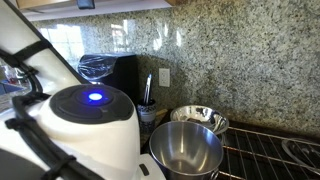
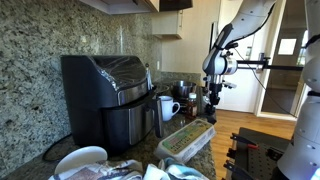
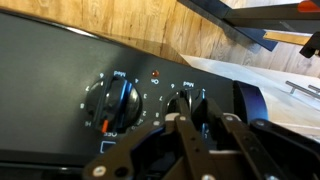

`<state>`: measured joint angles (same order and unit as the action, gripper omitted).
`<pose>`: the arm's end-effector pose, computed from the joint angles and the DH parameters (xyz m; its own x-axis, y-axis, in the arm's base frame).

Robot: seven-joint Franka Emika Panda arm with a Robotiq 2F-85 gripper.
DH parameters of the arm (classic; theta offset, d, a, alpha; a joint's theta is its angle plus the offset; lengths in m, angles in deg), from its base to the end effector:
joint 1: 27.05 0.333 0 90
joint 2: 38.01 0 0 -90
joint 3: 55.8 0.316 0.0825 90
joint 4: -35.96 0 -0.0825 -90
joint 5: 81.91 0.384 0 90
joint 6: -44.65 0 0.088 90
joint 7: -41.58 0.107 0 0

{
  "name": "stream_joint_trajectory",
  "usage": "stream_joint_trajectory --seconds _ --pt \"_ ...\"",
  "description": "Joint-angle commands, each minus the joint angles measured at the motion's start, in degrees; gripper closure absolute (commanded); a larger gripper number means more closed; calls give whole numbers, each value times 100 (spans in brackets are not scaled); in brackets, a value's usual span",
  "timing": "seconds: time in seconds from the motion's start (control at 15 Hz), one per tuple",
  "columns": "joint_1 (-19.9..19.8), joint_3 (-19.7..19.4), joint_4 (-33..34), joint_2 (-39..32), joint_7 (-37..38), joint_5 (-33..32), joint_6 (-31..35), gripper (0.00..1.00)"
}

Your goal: Twist the first knob on the stove

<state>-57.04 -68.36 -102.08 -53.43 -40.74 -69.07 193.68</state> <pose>0.3543 -0.3369 0.1988 0.8760 0.4812 0.0343 0.4823 -0.8728 -0.0749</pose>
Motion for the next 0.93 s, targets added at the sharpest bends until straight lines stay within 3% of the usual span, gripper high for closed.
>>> stream_joint_trajectory --seconds 0.0,0.87 --pt "168 390 -212 -152 -155 431 -104 93" --pt "123 467 -326 -257 -439 735 -184 93"
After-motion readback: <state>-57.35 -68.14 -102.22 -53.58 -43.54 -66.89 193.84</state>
